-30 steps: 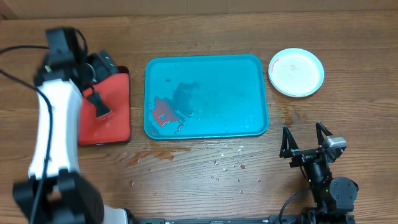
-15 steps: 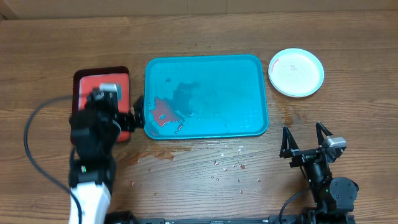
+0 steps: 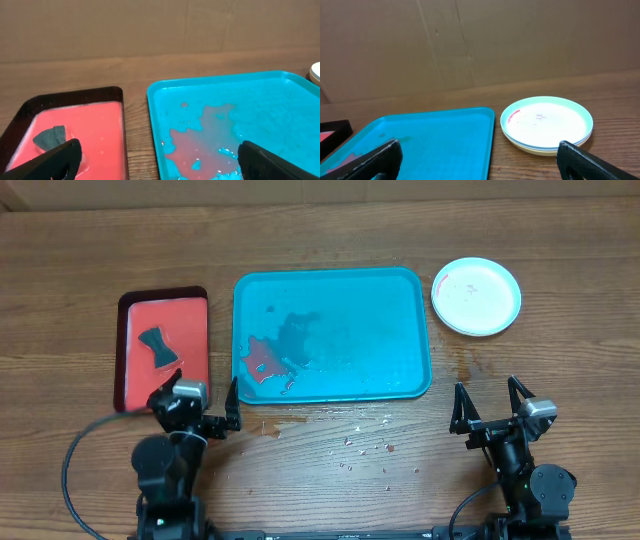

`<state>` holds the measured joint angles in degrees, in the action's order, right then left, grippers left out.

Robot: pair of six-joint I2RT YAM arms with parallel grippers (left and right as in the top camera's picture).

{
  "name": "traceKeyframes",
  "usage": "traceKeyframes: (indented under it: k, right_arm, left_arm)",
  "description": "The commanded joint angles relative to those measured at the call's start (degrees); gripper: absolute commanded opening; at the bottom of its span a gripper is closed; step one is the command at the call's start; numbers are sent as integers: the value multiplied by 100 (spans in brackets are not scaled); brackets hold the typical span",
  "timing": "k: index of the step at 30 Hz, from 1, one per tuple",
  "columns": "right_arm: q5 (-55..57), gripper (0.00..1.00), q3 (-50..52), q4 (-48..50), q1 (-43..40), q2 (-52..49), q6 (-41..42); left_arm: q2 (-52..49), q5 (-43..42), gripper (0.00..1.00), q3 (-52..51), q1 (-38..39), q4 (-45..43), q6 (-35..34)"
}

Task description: Clean dirty plates on tray and stack at the side

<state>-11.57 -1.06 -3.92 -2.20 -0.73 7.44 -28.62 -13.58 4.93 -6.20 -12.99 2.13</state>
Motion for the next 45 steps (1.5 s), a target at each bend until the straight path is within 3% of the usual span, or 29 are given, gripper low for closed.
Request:
traceKeyframes:
  k: [1,10,15,27,45]
  right_arm:
    - [55,100,61,35,31,57,-42]
    - [55,100,61,35,31,57,-42]
    - [55,100,61,35,31,57,-42]
    - [55,100,61,35,31,57,-42]
    - [55,100,61,35,31,57,-42]
  left_arm:
    - [448,166,100,-315,-4,-63,133]
    - [1235,654,100,-468,76,717,76]
    - [1705,1563,100,-468,79,1716,-621]
    - [2855,1547,100,-468,271,1727,-728]
    - [2839,1523,100,-466,476,1733,-684]
